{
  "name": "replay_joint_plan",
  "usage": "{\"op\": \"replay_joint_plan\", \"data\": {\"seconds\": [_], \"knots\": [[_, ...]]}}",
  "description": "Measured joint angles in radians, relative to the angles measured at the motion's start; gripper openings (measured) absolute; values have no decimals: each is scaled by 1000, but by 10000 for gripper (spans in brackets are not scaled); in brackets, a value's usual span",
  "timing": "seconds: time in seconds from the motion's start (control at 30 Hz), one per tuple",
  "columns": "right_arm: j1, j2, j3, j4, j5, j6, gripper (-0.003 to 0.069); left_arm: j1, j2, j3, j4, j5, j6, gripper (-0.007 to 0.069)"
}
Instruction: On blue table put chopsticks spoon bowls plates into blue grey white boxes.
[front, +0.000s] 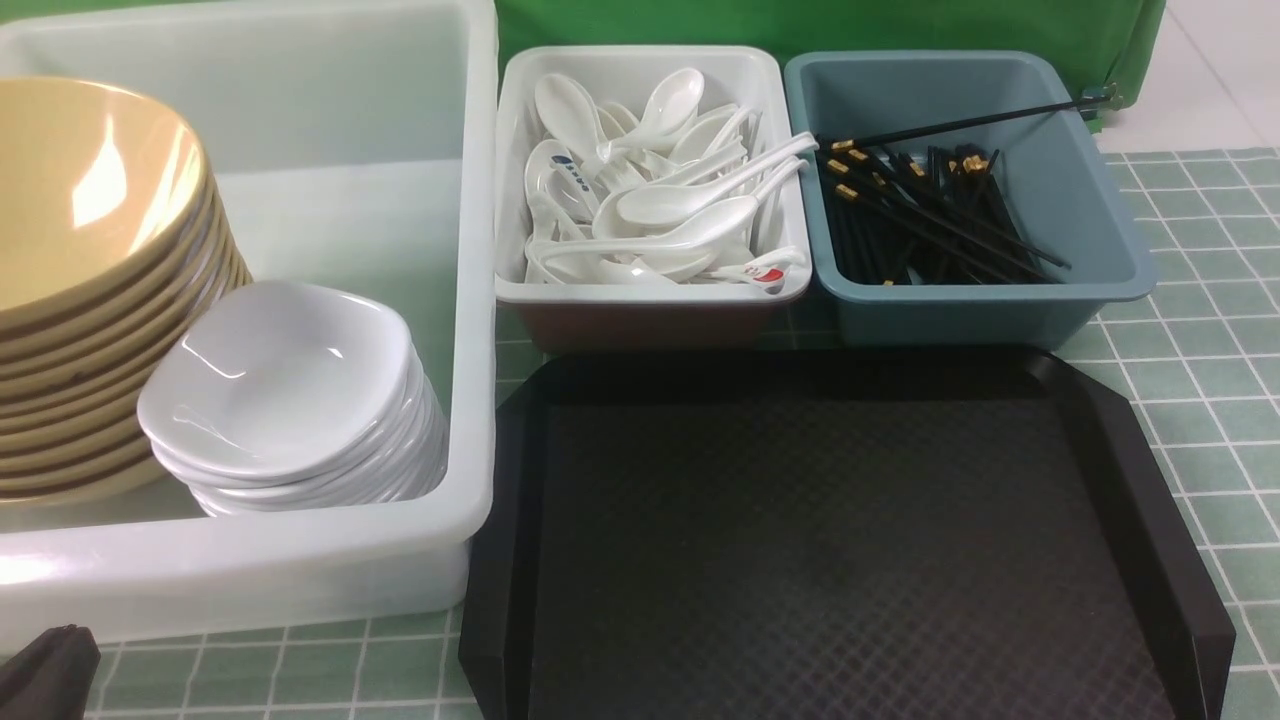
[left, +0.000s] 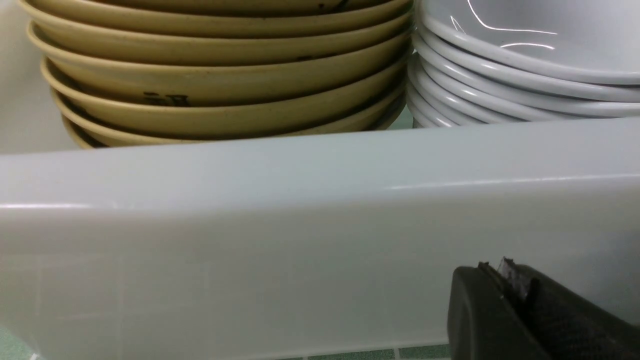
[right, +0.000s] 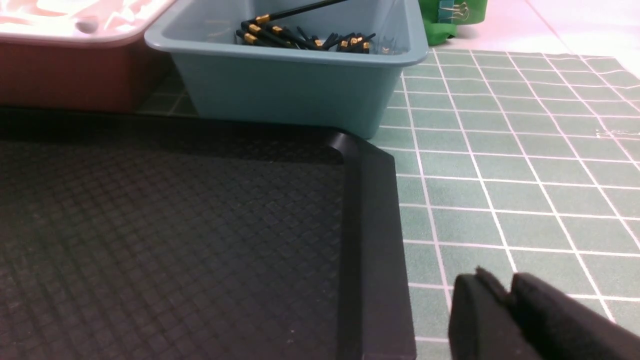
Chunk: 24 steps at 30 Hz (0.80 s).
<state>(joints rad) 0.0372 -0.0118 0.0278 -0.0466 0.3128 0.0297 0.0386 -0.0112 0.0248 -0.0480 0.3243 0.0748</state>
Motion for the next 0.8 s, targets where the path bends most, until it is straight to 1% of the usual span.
{"op": "replay_joint_plan", "data": {"seconds": [0.8], "knots": [[0, 0, 0, 0, 1, 0, 152, 0, 0, 0, 0, 0, 0, 1]]}}
